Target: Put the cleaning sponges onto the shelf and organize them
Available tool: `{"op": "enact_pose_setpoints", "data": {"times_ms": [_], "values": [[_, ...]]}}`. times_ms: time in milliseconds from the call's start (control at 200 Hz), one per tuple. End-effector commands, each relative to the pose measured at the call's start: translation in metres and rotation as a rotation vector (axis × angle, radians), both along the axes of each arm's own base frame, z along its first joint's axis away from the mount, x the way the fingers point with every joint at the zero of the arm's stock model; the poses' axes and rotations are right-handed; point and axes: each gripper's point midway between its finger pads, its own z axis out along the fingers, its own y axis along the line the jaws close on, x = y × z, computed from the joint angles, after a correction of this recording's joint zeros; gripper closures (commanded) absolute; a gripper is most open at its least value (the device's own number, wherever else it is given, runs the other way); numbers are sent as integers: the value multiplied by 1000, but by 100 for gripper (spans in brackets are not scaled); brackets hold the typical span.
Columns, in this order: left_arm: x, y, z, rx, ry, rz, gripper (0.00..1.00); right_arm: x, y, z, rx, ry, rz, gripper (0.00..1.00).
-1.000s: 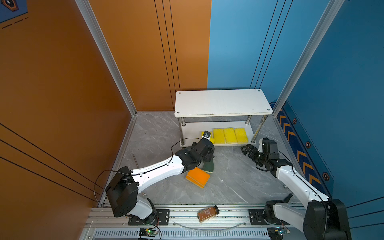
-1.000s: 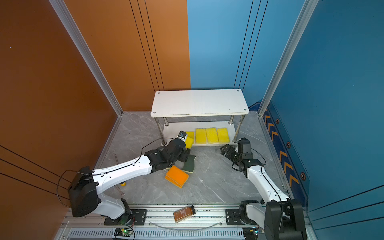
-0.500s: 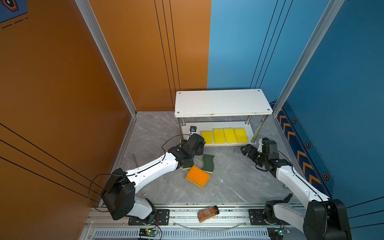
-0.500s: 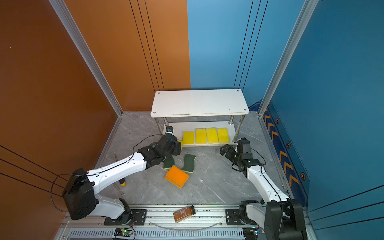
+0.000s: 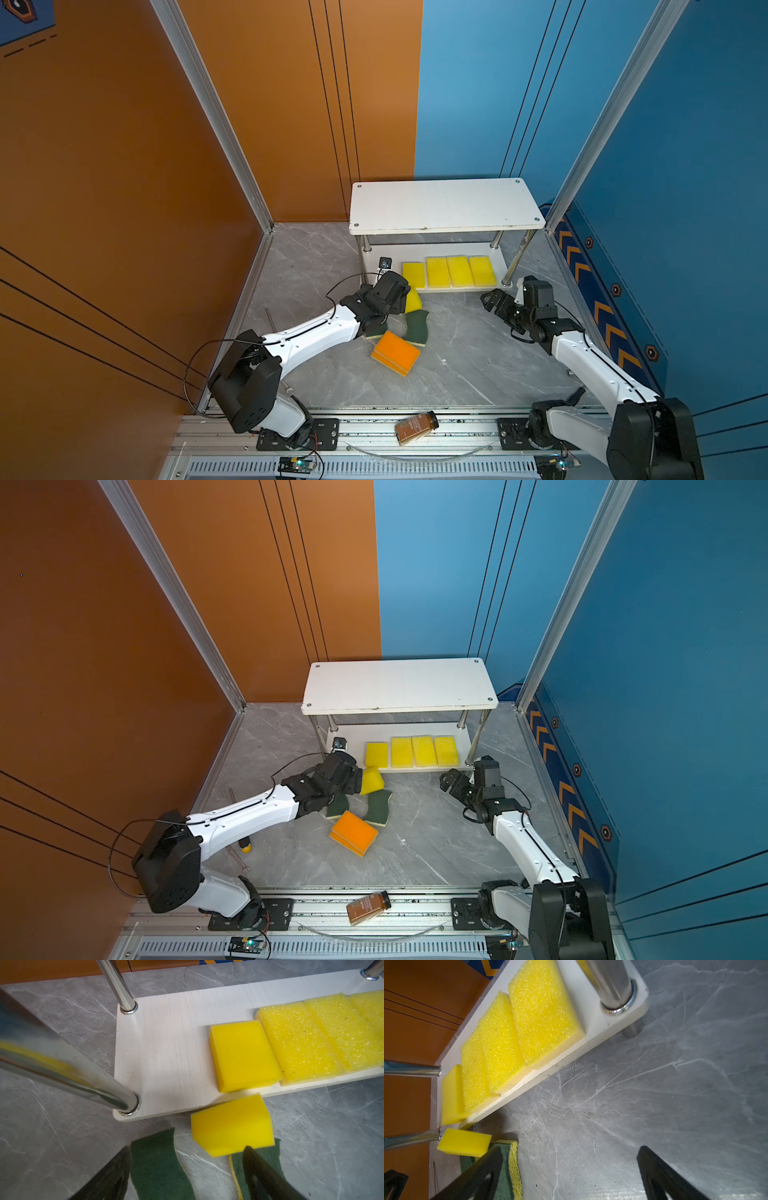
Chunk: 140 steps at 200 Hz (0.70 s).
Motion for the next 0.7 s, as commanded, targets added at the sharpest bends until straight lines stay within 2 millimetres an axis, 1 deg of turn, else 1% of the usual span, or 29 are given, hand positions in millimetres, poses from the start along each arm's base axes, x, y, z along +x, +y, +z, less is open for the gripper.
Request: {"op": "enact_pose_setpoints", "data": {"times_ms": [0,95,230,391,526,561,586,611,696], "values": [[-10,-8,-4,18,9,-68,9,3,-2,4,-16,4,-13,0],[-15,-13,-9,27,22,-109,5,3,0,4,-13,3,-4,0],[-23,-20,-19,74,39,-177,1,6,14,6,8,-11,48,0],[-31,-31,-34,136,74,-299,2,9,40,11,15,-26,145,0],[-32,-35,-38,169,70,-349,2,13,59,12,33,-30,201,0],[-31,-36,-37,164,68,-355,2,13,66,12,47,-36,224,0],[-35,-38,-39,161,74,-373,2,13,71,13,57,-41,242,0],[-32,-44,-35,135,45,-384,2,13,78,13,65,-44,264,0],[-33,-49,-36,84,28,-411,2,12,99,15,92,-63,337,0]]}}
